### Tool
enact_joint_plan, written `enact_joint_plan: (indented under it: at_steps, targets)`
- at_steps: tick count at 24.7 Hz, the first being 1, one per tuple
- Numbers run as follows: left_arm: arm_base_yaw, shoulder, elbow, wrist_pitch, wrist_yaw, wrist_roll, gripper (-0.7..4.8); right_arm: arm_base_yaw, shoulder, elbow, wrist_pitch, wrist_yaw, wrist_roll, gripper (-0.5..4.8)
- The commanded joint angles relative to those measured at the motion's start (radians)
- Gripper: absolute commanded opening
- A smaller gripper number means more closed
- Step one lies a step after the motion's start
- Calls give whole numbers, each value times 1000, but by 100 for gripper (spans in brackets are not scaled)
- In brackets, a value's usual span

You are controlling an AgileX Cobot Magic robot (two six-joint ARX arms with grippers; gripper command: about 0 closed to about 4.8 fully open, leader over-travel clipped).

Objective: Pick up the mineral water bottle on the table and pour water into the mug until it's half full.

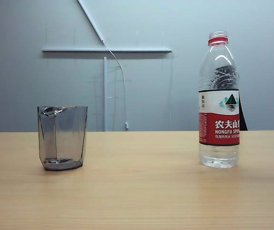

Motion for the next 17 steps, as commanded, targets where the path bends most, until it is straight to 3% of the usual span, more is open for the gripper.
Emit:
enact_joint_plan:
  at_steps: [1,9,12,14,17]
  targets:
    - [0,2,2,13,4,-3,-2,2,-2,-4,18,1,-2,-8]
    - [-3,2,2,13,4,-3,-2,2,-2,-5,18,0,-1,-8]
    - [-47,2,2,13,-8,-3,-2,2,-2,-4,24,0,71,-8]
    - [-149,3,2,13,-7,-3,-2,3,-2,-4,35,-1,199,-4]
    - [-397,9,2,13,-6,-3,-2,6,-2,-5,92,-93,300,-4]
